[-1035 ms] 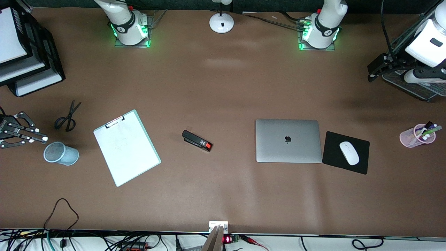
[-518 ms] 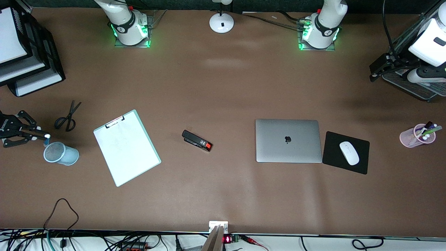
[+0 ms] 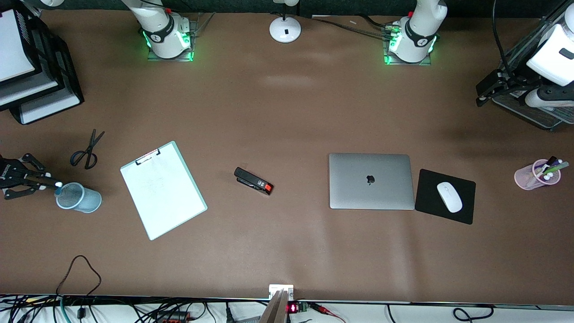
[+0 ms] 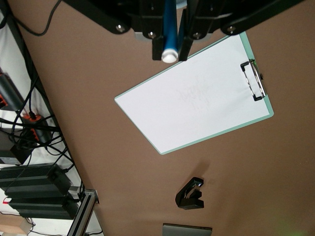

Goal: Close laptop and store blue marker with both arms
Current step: 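Lower the blue marker into the light-blue cup with the right gripper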

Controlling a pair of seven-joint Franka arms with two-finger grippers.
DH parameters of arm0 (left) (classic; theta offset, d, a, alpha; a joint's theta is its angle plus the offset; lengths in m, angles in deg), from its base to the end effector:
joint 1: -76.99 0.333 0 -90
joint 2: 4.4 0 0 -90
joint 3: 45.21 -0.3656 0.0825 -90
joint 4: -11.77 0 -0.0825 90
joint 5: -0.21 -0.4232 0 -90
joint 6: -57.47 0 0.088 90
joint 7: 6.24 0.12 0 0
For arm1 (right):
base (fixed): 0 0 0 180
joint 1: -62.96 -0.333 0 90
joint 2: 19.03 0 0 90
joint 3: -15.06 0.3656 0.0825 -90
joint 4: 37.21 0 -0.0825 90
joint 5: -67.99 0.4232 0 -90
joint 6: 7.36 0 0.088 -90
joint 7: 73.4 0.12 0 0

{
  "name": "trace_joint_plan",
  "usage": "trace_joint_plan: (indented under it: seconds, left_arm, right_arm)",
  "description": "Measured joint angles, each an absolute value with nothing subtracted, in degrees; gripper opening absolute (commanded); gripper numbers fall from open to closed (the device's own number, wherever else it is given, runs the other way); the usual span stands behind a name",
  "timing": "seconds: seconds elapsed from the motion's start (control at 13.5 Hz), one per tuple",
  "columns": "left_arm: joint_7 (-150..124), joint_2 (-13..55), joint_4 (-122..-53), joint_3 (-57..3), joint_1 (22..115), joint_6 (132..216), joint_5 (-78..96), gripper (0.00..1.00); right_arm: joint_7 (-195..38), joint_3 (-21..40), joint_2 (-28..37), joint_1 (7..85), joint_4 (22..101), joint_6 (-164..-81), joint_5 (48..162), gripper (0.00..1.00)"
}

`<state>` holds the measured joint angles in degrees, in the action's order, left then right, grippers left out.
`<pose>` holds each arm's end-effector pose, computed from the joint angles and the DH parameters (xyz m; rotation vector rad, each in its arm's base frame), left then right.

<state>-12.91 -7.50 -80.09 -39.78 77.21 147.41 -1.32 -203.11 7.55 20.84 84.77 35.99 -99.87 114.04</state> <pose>0.5722 -0.0506 0.6759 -3.1116 -0.0402 -0.0366 0.7252 -0.2821 0.3564 -1.7972 -1.8178 -0.8432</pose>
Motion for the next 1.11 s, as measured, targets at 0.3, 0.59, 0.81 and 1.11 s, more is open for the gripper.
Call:
trace_joint_plan:
  seconds: [0.3,0.59,0.81,1.11]
  left_arm:
    - [-12.8,-7.2,-80.1,-39.7,77.2,147.4,-1.2,1.00]
    - [-12.7,-7.1,-80.1,-39.6,77.2,147.4,-1.2,1.00]
    - [-12.7,-7.0,-80.4,-39.5,77.2,147.4,-1.2,1.00]
    - [-12.7,-6.4,-80.8,-39.3,77.2,147.5,-1.2,1.00]
  right_arm:
    - [-203.2,7.8,23.9,84.8,35.9,-99.8,115.2,0.00]
    - [-203.7,7.8,26.5,85.1,35.8,-99.8,116.2,0.00]
    - [-204.0,7.8,28.7,86.4,35.7,-99.8,118.8,0.00]
    - [-204.0,7.8,29.3,87.3,34.0,-100.1,119.3,0.00]
